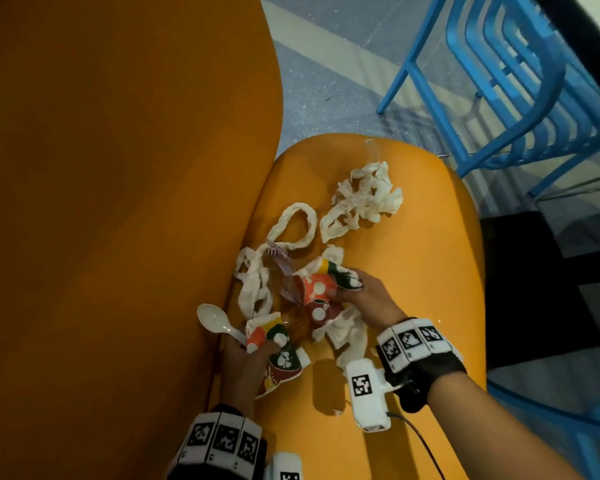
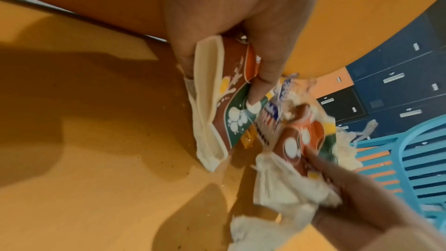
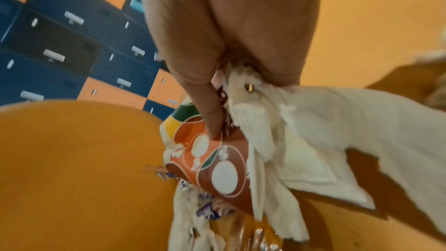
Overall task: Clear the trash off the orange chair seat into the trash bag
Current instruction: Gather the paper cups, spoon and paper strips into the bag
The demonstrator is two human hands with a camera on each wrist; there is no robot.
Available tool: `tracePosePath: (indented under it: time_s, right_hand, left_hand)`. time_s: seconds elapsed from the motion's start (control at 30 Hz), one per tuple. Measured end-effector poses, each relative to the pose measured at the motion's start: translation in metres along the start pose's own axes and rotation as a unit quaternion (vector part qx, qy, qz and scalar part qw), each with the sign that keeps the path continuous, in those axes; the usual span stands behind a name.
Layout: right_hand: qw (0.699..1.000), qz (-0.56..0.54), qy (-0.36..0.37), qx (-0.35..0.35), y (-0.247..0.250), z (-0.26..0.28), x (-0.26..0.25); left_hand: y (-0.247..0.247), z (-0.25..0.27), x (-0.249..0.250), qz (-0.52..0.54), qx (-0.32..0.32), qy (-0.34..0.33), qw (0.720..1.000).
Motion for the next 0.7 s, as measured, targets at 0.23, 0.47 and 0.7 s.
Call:
tracePosePath:
  time_s: [0.23,0.47,0.7]
  right_hand:
    - [0.984,-0.166,-0.016,0.063,0.057,0.057,0.022]
    - [0.966,-0.229,-0.025,0.118,0.079,0.109,0.051]
    - [0.962,-0.249,-0.04,0.105,0.09,0.134,0.071]
  left_hand:
    - [-0.017,0.048,0.021,-0.04,-0.116,-0.018,0.992]
    - [-0.038,0.089,0.02,-0.16,-0.228,0.014,0.96]
    - [-0.035,0.107,0.022,-0.227,-0.272,0.017,0.935]
Point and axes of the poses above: each hand's wrist, its own z-axis away from the middle knuckle, its own y-axis out of the back of the hand, x = y × z, the point moved 5 cm from there along -z, towards the middle knuckle, and after that the axes turned 11 degrees about z, right-handed, at the moved point
